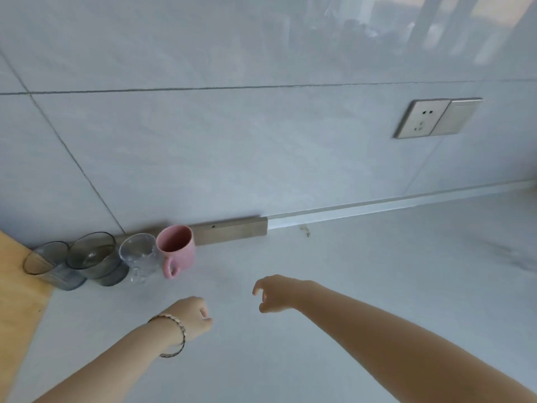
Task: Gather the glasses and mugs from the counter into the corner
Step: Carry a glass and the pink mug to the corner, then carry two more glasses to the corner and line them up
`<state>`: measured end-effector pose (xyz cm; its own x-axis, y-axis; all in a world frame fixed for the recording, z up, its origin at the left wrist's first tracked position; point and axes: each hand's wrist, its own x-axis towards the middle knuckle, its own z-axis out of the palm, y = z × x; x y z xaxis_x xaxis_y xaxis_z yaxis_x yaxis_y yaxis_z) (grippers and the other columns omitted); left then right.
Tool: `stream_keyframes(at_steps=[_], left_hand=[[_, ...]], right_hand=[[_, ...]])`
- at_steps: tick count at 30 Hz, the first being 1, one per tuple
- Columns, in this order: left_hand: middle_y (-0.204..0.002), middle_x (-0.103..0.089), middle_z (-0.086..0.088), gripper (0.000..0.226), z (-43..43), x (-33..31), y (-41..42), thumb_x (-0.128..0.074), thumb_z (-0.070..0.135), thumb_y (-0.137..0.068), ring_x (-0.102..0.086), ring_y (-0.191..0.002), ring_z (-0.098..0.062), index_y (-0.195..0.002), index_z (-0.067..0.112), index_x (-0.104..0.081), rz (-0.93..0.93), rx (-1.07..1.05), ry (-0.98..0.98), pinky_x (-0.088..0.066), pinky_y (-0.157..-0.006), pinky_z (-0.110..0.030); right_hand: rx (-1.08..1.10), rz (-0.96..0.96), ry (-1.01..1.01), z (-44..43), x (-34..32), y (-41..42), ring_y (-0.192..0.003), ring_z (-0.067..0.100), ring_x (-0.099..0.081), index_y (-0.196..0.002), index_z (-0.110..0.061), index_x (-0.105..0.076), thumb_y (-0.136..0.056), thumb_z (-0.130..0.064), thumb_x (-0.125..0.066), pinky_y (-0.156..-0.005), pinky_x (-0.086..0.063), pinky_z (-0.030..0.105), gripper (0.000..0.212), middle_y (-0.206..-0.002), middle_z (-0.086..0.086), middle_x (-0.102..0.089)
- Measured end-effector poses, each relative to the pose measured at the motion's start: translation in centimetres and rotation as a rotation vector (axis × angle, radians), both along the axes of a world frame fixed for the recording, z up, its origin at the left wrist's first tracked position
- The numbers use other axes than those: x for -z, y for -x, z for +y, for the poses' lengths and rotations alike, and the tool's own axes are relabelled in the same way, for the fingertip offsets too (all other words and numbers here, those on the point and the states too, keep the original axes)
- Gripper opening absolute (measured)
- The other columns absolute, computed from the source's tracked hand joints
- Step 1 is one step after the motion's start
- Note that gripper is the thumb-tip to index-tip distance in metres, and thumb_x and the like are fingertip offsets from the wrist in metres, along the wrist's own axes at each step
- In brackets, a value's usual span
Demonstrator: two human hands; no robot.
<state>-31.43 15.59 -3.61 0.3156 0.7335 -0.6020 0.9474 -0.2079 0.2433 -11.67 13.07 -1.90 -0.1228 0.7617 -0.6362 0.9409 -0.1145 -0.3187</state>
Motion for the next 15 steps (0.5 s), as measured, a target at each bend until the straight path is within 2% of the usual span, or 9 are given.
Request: stream_keyframes(at_steps=[1,3,5,7,10,15], left_hand=[[-0.111,-0.059,-0.001,0.002,-0.7,0.2,-1.9,-0.05,0.025,-0.088,-0.055,-0.1,-0.016,-0.087,0.025,-0.052,-0.015,0.018,0.001,-0.041,-0.085,-0.023],[-0.122,-0.059,-0.001,0.017,-2.2,0.5,-6.2,-0.05,0.025,-0.09,-0.056,-0.107,-0.016,-0.104,0.019,-0.057,-0.044,0.061,-0.012,-0.041,-0.088,-0.022],[-0.119,-0.059,-0.002,0.026,-3.8,0.6,-10.9,-0.05,0.026,-0.09,-0.058,-0.104,-0.017,-0.113,0.015,-0.056,-0.062,0.098,-0.004,-0.042,-0.085,-0.022],[-0.109,-0.059,0.0,0.02,-5.6,0.4,-16.1,-0.051,0.027,-0.09,-0.059,-0.101,-0.018,-0.107,0.018,-0.055,-0.088,0.142,0.014,-0.044,-0.086,-0.024],[-0.112,-0.058,0.001,0.007,-8.3,-0.3,-24.4,-0.051,0.028,-0.09,-0.053,-0.093,-0.014,-0.096,0.025,-0.05,-0.125,0.225,0.003,-0.044,-0.092,-0.024],[-0.098,-0.054,0.006,0.004,-11.9,-0.8,-38.3,-0.051,0.028,-0.089,-0.055,-0.092,-0.015,-0.089,0.027,-0.046,-0.146,0.26,0.01,-0.046,-0.091,-0.026]], right_hand=[[0.008,-0.02,0.018,-1.4,-0.2,-2.1,-0.128,0.022,-0.047,-0.137,-0.016,-0.044,-0.092,-0.019,-0.052,-0.102,-0.04,0.036,0.047,-0.133,0.005,-0.056],[0.048,-0.054,0.049,-4.3,-0.8,-6.7,-0.126,0.022,-0.048,-0.137,-0.016,-0.044,-0.092,-0.022,-0.053,-0.099,-0.04,0.035,0.047,-0.132,0.005,-0.058],[0.107,-0.084,0.063,-7.3,-1.2,-12.0,-0.126,0.022,-0.048,-0.137,-0.016,-0.044,-0.092,-0.024,-0.054,-0.1,-0.04,0.036,0.047,-0.132,0.004,-0.058],[0.183,-0.107,0.069,-10.4,-1.8,-17.7,-0.127,0.022,-0.048,-0.137,-0.016,-0.043,-0.092,-0.024,-0.054,-0.1,-0.04,0.035,0.047,-0.134,0.004,-0.056],[0.291,-0.129,0.072,-14.7,-2.3,-27.0,-0.127,0.021,-0.048,-0.138,-0.015,-0.042,-0.093,-0.023,-0.053,-0.101,-0.039,0.034,0.047,-0.136,0.003,-0.053],[0.483,-0.147,0.001,-20.7,-2.0,-42.7,-0.126,0.019,-0.047,-0.133,-0.017,-0.047,-0.092,-0.021,-0.049,-0.098,-0.04,0.03,0.042,-0.134,0.001,-0.053]])
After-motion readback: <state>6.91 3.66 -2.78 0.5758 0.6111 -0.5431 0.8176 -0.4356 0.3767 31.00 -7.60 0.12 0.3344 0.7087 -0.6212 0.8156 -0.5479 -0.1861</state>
